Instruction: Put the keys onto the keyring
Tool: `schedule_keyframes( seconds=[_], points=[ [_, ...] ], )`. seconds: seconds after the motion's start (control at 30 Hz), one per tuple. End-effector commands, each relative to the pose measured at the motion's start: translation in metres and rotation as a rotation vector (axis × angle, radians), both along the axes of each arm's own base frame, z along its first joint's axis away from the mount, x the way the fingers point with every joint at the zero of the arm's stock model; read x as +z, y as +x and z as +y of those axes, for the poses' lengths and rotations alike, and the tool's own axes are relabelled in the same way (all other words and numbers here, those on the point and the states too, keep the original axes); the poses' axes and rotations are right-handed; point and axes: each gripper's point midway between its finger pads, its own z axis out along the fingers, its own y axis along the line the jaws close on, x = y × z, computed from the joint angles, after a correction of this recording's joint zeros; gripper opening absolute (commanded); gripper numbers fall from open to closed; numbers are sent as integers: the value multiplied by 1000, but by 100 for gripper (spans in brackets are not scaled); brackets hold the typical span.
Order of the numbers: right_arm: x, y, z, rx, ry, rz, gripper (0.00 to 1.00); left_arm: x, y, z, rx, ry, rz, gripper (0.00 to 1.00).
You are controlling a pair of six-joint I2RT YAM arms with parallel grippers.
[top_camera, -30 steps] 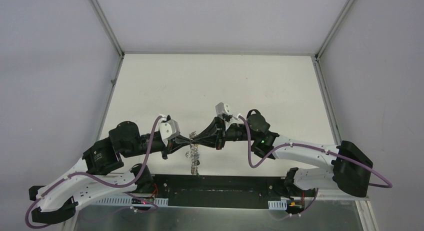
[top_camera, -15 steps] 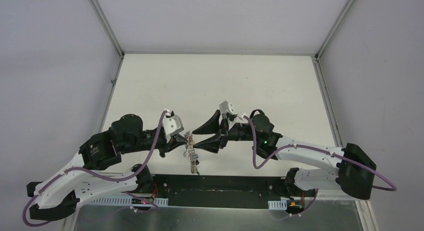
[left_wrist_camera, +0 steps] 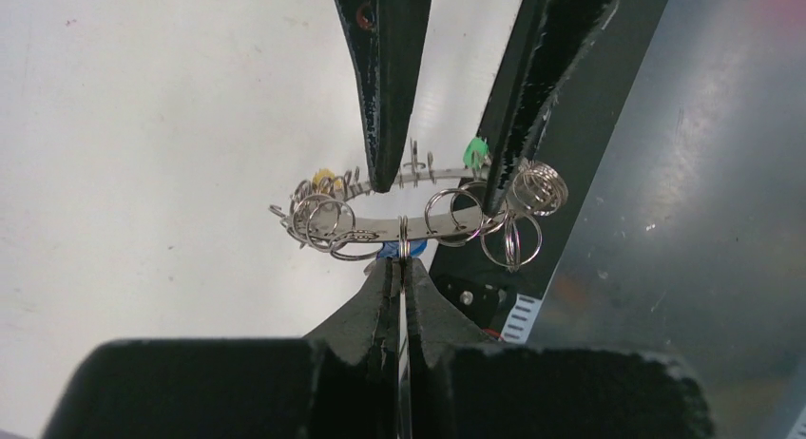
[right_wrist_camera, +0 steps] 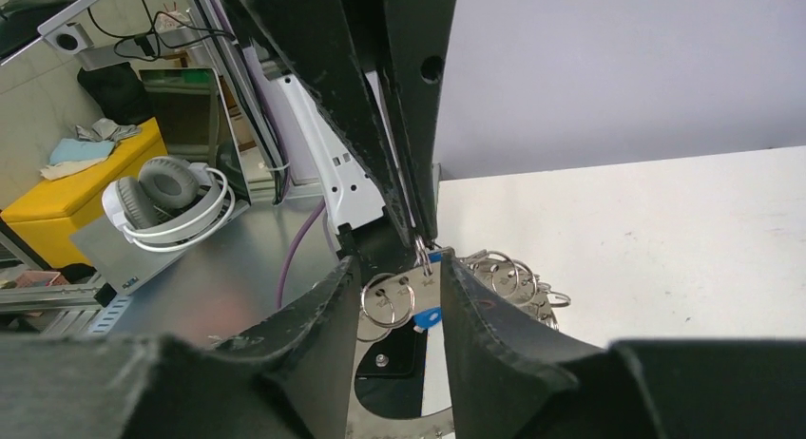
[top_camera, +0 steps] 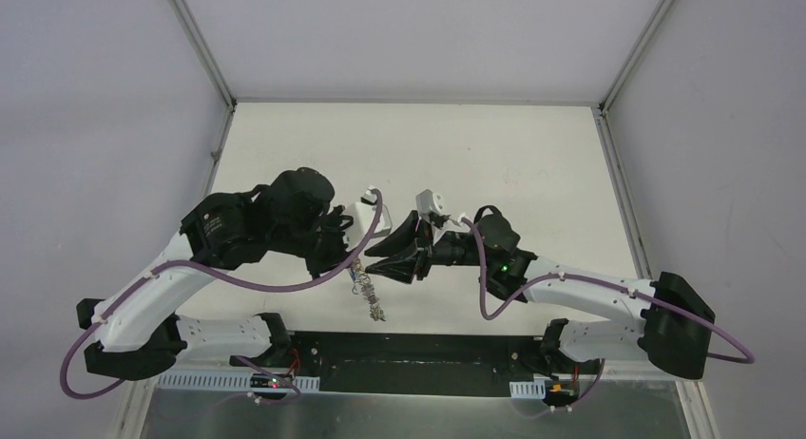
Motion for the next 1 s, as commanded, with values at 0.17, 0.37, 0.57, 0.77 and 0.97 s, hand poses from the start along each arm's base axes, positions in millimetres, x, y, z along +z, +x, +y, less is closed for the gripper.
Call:
schedule_keyframes(
  seconds=[0.17, 0.37, 0.57, 0.77, 0.97],
  points=[
    [17, -4, 12, 57, 53, -16, 35, 13, -2, 9, -47, 96, -4, 0],
    [14, -1, 19, 63, 68, 11, 38, 9, -7, 5, -74, 100, 25, 0],
    [14, -3, 25, 83, 63, 13, 38, 10, -8, 2, -83, 89, 28, 0],
    [13, -8, 30, 121, 70, 19, 26, 7, -9, 0, -89, 81, 36, 0],
    [12, -10, 33, 143, 64, 21, 14, 7, -10, -2, -90, 65, 35, 0]
  ],
)
